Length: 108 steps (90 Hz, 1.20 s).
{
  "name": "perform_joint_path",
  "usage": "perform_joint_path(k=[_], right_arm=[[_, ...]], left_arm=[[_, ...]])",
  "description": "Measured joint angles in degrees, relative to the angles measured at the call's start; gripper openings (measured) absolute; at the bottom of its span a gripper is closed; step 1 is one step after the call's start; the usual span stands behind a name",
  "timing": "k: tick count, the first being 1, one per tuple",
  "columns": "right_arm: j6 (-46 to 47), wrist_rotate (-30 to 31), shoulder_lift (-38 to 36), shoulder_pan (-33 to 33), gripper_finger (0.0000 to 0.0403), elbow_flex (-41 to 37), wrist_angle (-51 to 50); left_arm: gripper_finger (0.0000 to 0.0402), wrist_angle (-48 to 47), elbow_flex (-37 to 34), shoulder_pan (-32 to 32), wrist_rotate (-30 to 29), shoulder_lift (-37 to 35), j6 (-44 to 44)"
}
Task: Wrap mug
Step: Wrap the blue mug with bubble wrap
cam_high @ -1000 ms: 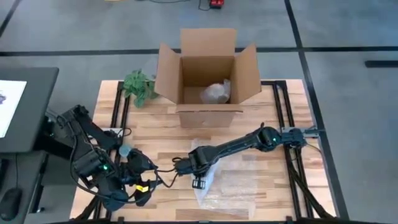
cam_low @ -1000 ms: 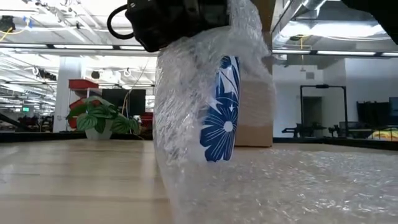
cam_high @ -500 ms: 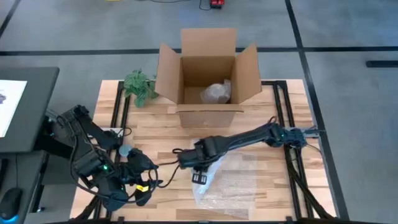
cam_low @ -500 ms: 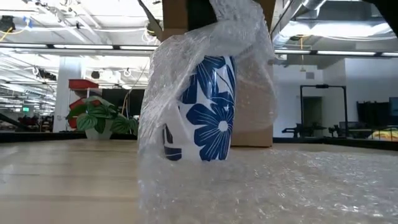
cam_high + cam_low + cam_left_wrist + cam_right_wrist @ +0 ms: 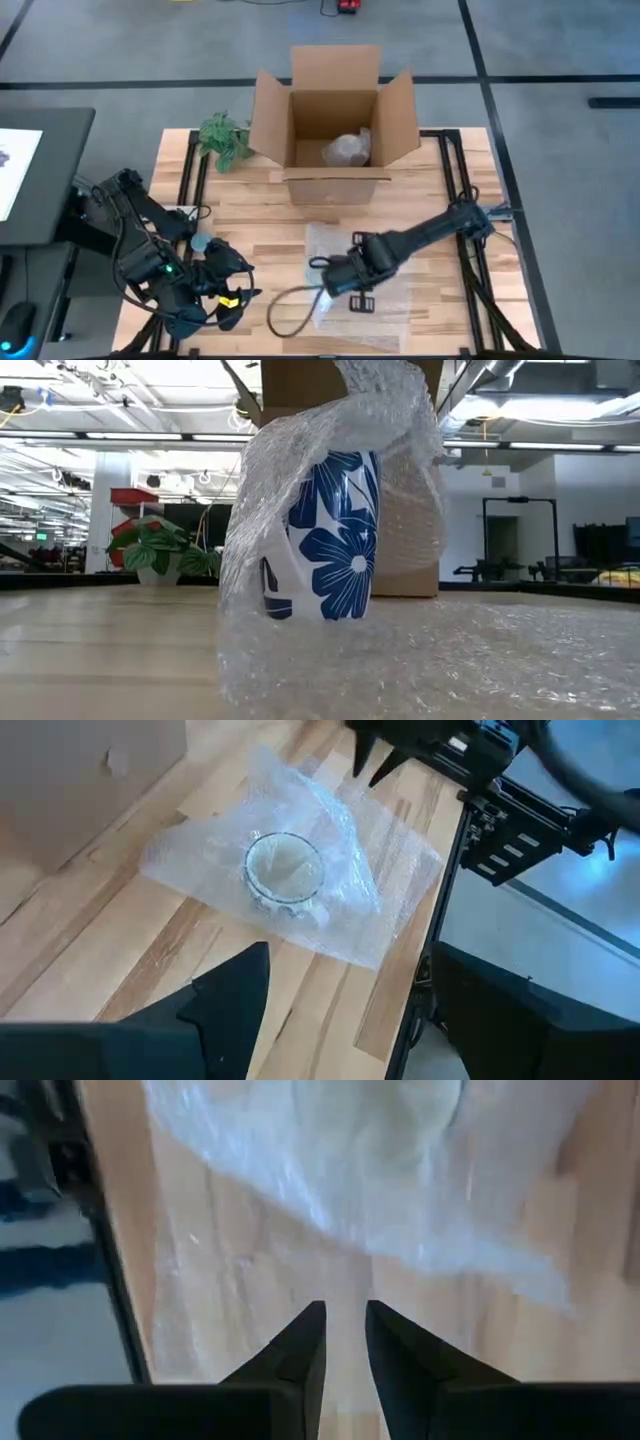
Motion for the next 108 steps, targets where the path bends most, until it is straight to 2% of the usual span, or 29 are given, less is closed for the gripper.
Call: perform_joint_path(k=[17, 33, 46, 71, 91, 108], right_arm=[[3.5, 4.1, 0.5, -0.2, 0.0066, -11.1, 9.1], [7.6, 5.2, 0.4, -3.4, 0.0066, -11.0, 16.4], [6.9, 2.1, 0.5, -5.5, 0.0066, -10.8, 21.2], [6.5, 1.1, 1.4, -7.6, 0.0066, -13.3, 31.0], [6.9, 0.6, 1.1, -9.4, 0.0066, -18.8, 33.9], [6.5, -0.3, 1.3, -11.1, 0.0065, -19.7, 33.8]], left_arm=[[0.0251, 0.1, 0.0, 0.0, -0.2, 0.0, 1.1], [0.0251, 0.1, 0.0, 0.0, -0.2, 0.0, 0.7], [0.0251, 0.5, 0.0, 0.0, 0.3, 0.0, 0.3], [0.0251, 1.0, 0.0, 0.0, 0.3, 0.0, 0.6], [0.0251, 1.1, 0.0, 0.0, 0.3, 0.0, 0.6], [0.0251, 1.2, 0.0, 0.4, 0.3, 0.0, 0.7]])
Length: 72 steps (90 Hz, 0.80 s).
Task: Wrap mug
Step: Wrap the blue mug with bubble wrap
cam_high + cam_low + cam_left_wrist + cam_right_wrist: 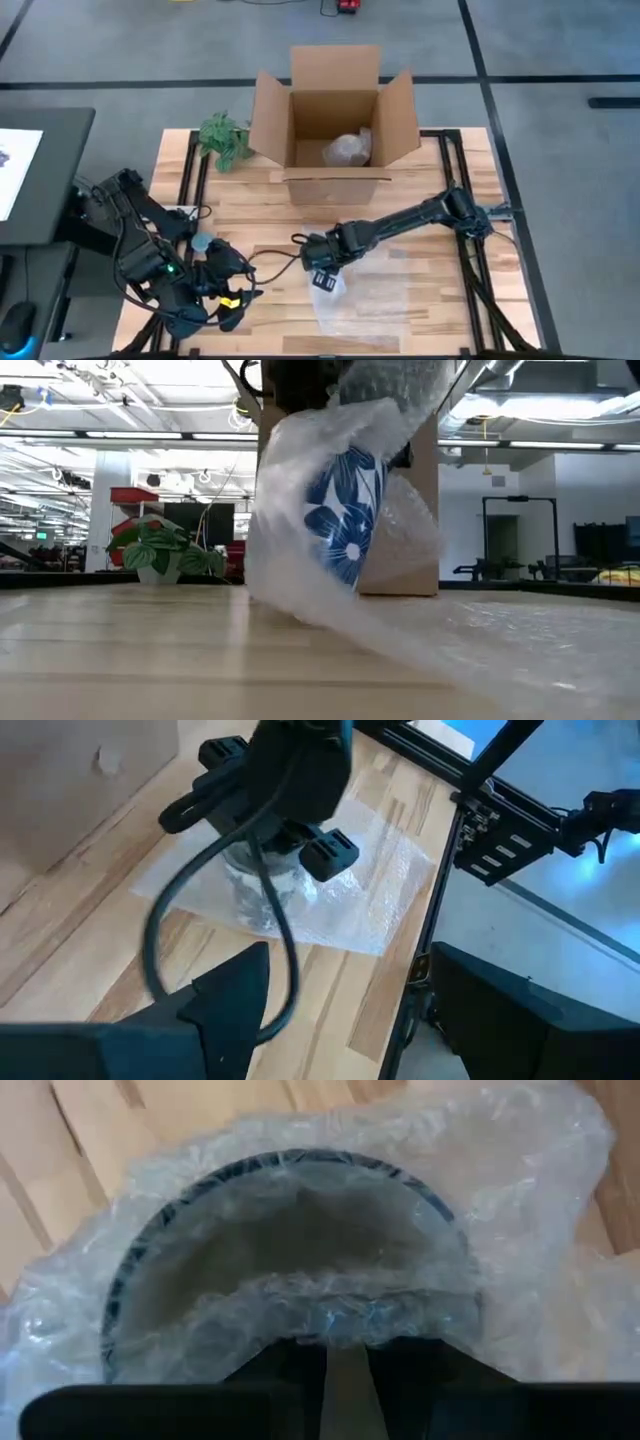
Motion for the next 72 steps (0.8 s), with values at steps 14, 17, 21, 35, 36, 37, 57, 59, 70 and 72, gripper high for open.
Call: perform_joint_path(k=[14, 17, 21, 35, 36, 37, 57, 59, 70, 72], right_arm=[[-0.6, -1.9, 0.2, -0.5, 0.0066, 4.0, -1.4], [-1.2, -2.4, 0.2, -0.5, 0.0066, 5.3, -1.9], [-1.6, -3.1, 0.1, -0.5, 0.0066, 6.8, -2.1], [-2.5, -4.6, 0.1, -0.5, 0.0066, 11.0, -4.0], [-2.5, -4.7, 0.1, -0.5, 0.0066, 11.3, -4.2], [-2.5, -4.7, 0.1, -0.6, 0.0066, 11.7, -4.3], [-2.6, -9.1, 0.1, -0.9, 0.0066, 17.7, -9.8], [-2.6, -9.7, 0.1, -0.8, 0.0066, 18.1, -10.0], [-2.6, -13.5, 0.1, 0.1, 0.0066, 19.0, -12.6], [-2.6, -14.0, 0.1, 0.3, 0.0066, 19.0, -13.5]], left_arm=[[0.0251, 0.0, 0.0, 0.0, 0.0, 0.0, 0.2], [0.0251, 0.0, 0.0, 0.0, 0.0, 0.0, 0.2], [0.0251, 0.0, 0.0, 0.0, 0.0, 0.0, 0.2], [0.0251, 0.0, 0.0, 0.0, 0.0, 0.0, 0.2], [0.0251, 0.0, 0.0, 0.0, 0.0, 0.0, 0.2], [0.0251, 0.0, 0.0, 0.0, 0.0, 0.0, 0.2], [0.0251, 0.0, 0.0, 0.0, -0.2, 0.0, 0.2], [0.0251, 0.0, 0.0, 0.0, -0.2, 0.0, 0.2], [0.0251, 0.0, 0.0, 0.0, -0.1, 0.0, 0.2], [0.0251, 0.0, 0.0, 0.0, 0.0, 0.0, 0.2]])
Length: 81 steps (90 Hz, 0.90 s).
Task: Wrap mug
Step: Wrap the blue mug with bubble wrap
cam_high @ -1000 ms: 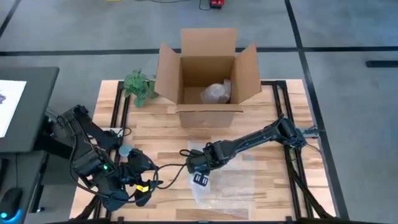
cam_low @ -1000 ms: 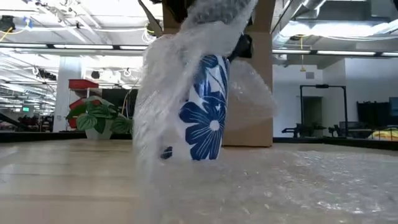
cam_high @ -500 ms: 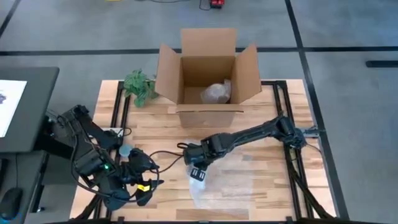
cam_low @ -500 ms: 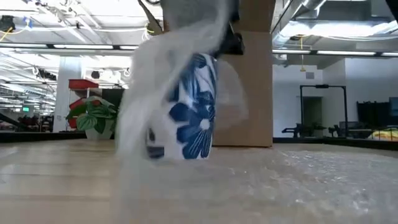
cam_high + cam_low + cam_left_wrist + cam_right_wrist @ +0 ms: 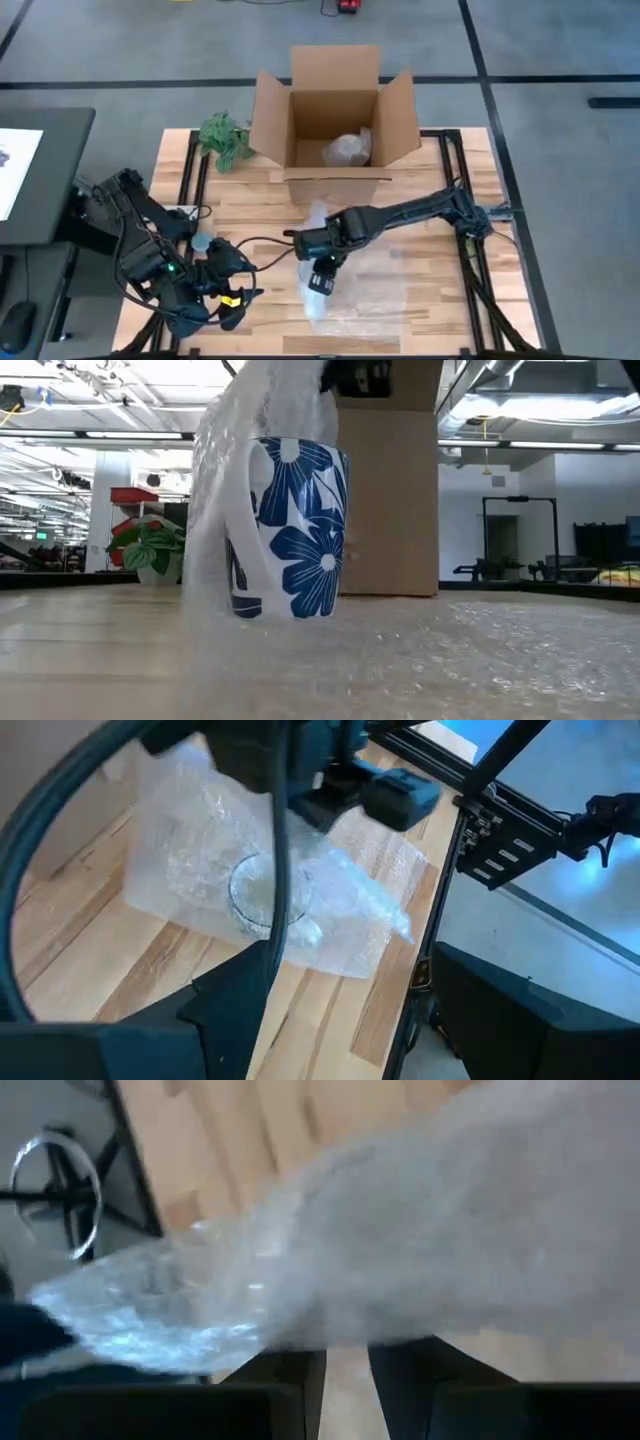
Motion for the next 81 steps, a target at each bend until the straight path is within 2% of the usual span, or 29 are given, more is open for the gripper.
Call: perform_joint_path(k=[26, 47, 62, 81], right_arm=[[-0.5, -0.3, -0.3, 1.0, 0.0066, 0.0, -9.3], [1.0, -1.2, -5.0, 2.1, 0.0066, 0.0, -14.4], [1.5, 9.3, -6.2, 3.4, 0.0066, -0.1, -12.9], [3.0, 10.3, -2.6, 3.7, 0.0066, -3.9, -7.3]], left_arm=[[0.0251, 0.0, 0.0, 0.0, 0.1, 0.0, 0.4], [0.0251, 0.0, 0.0, 0.0, 0.1, 0.0, 0.2], [0.0251, 0.0, 0.0, 0.0, 0.1, 0.0, 0.6], [0.0251, -0.2, 0.0, -0.1, 0.3, 0.0, 0.5]])
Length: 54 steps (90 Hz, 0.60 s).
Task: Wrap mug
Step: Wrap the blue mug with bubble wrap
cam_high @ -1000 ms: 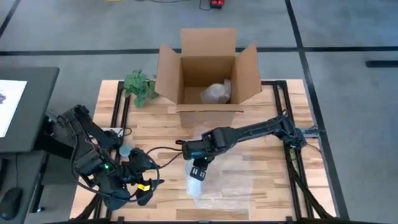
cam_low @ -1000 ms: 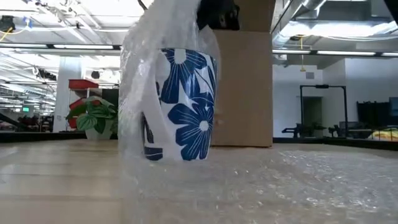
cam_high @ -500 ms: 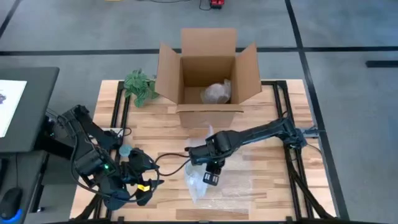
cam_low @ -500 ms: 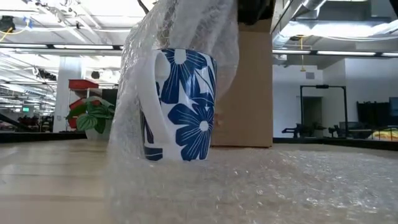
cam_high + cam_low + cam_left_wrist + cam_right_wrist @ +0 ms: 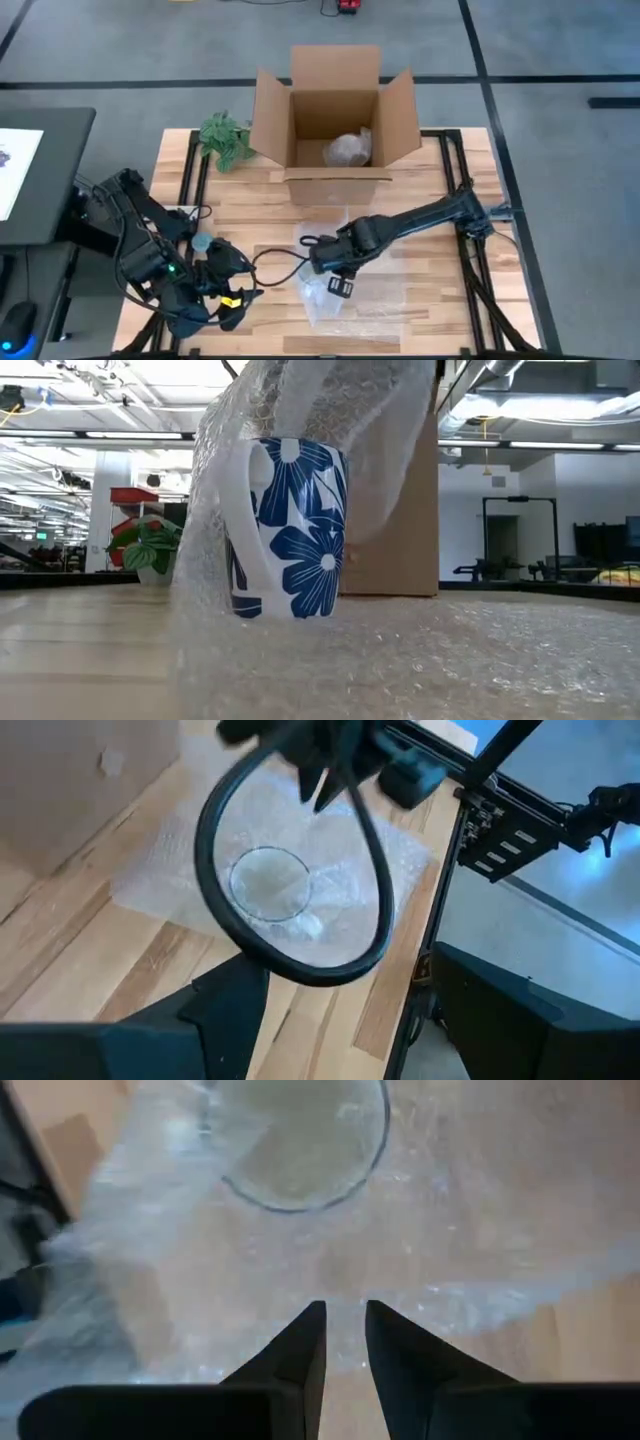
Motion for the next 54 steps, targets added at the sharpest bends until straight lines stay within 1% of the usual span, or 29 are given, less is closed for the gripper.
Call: perform_joint_path(k=[8, 21, 32, 36, 42, 47, 54], right_arm=[[0.5, 0.0, -0.4, 0.6, 0.0066, 0.0, -0.5], [2.9, 0.2, -5.0, 2.2, 0.0066, 0.1, -3.2], [4.3, 7.1, -7.4, 5.7, 0.0066, -0.6, -9.3], [5.5, 8.5, -7.7, 7.0, 0.0066, -2.7, -10.4], [7.5, 8.6, -7.8, 8.7, 0.0066, -7.6, -10.0], [9.1, 8.2, -7.9, 9.8, 0.0066, -12.6, -7.4], [11.1, 7.8, -8.0, 10.7, 0.0066, -20.5, -0.9]], left_arm=[[0.0251, 0.1, 0.0, 0.0, -0.1, 0.0, 0.0], [0.0251, 0.0, 0.0, 0.1, -0.4, 0.0, 0.8], [0.0251, 0.0, 0.0, 0.1, -0.4, 0.0, 1.1], [0.0251, 0.0, 0.0, 0.1, -0.4, 0.0, 1.0], [0.0251, 0.0, 0.0, 0.1, -0.4, 0.0, 1.0], [0.0251, 0.0, 0.0, 0.1, -0.4, 0.0, 1.0], [0.0251, 0.0, 0.0, 0.1, -0.4, 0.0, 1.0]])
